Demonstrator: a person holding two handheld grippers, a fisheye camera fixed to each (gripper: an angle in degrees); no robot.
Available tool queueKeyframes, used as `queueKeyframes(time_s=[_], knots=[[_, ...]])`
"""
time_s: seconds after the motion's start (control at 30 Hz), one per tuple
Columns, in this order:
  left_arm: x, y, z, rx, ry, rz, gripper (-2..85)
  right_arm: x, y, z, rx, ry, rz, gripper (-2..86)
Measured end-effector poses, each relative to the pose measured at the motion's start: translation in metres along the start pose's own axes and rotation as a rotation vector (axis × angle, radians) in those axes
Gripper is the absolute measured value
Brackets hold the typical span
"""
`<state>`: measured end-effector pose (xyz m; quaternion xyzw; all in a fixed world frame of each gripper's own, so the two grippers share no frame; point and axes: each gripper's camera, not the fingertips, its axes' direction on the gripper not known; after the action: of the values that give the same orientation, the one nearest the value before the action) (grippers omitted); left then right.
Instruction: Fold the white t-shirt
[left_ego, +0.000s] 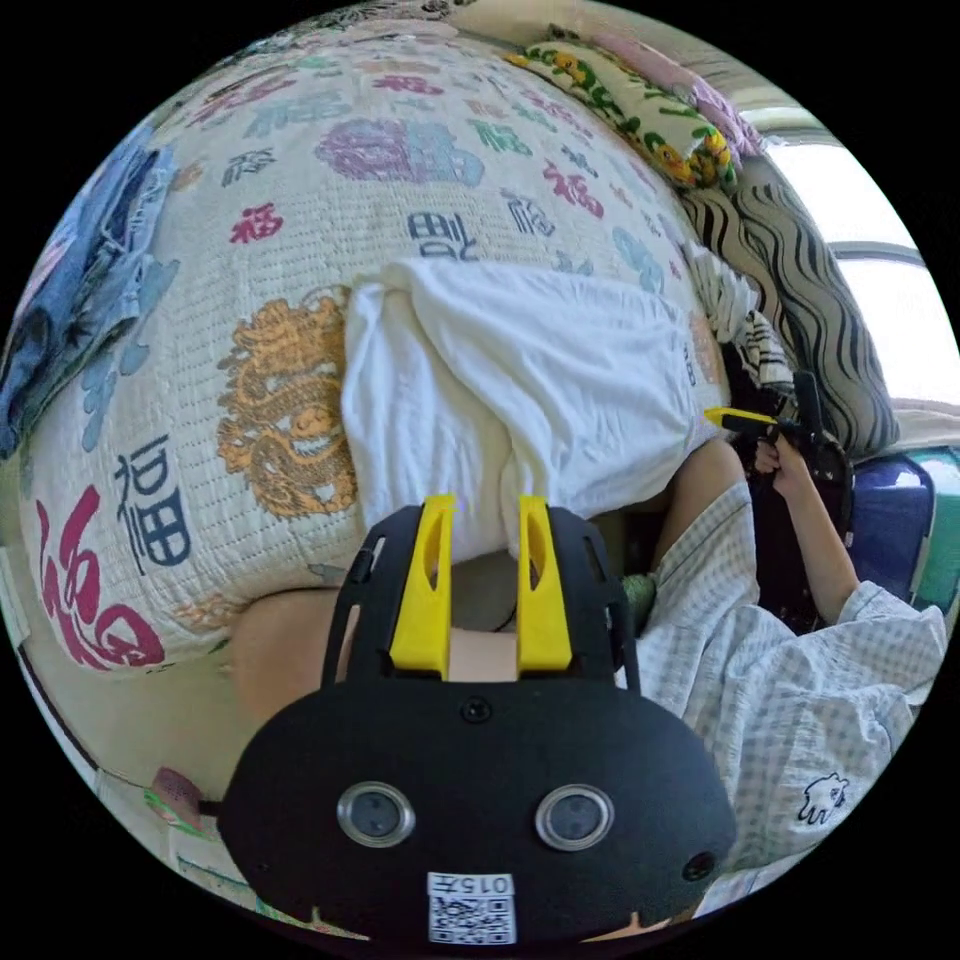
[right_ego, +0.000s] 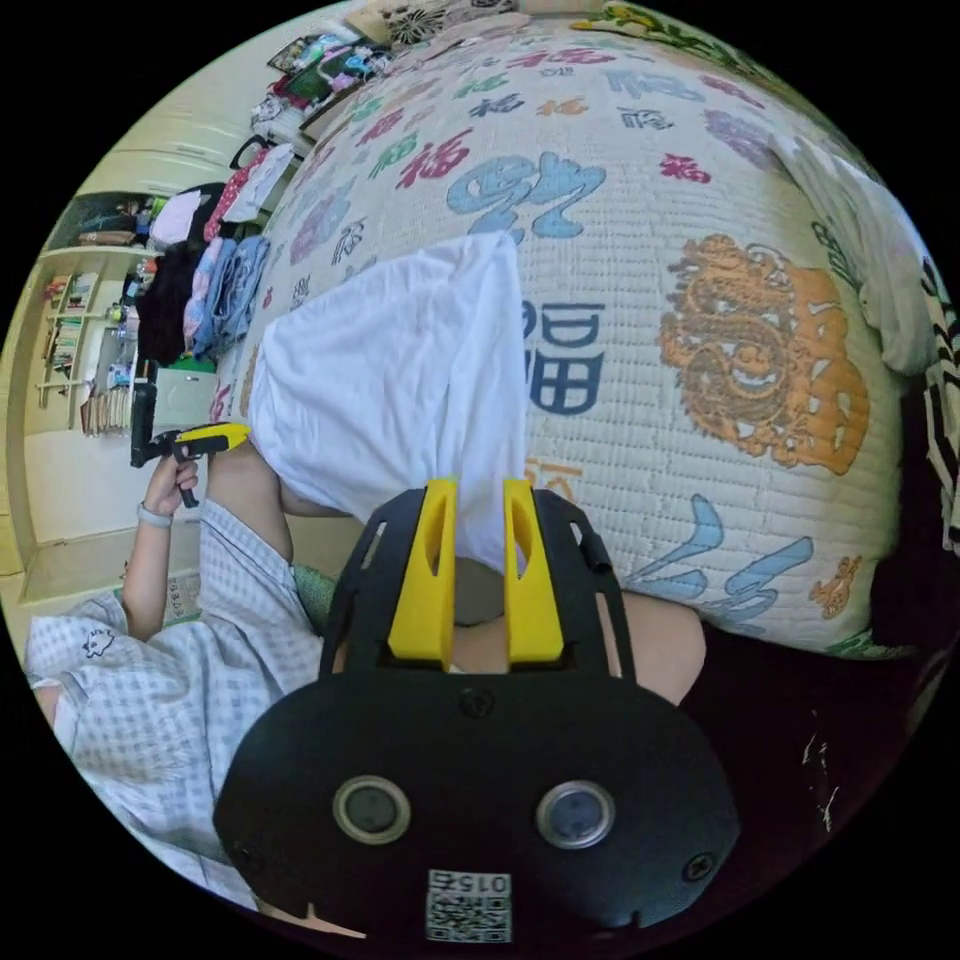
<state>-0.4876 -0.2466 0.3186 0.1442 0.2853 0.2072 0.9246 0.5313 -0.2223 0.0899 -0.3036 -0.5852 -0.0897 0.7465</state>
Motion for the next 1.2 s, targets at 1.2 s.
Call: queueKeyframes(time_s=[1.2], knots=[[0.014,-0.207,-0.102,0.277,-0.078,0.255,2.1,-0.038,-0.212,-0.056,0.209,0.053,-0.065,2.5]])
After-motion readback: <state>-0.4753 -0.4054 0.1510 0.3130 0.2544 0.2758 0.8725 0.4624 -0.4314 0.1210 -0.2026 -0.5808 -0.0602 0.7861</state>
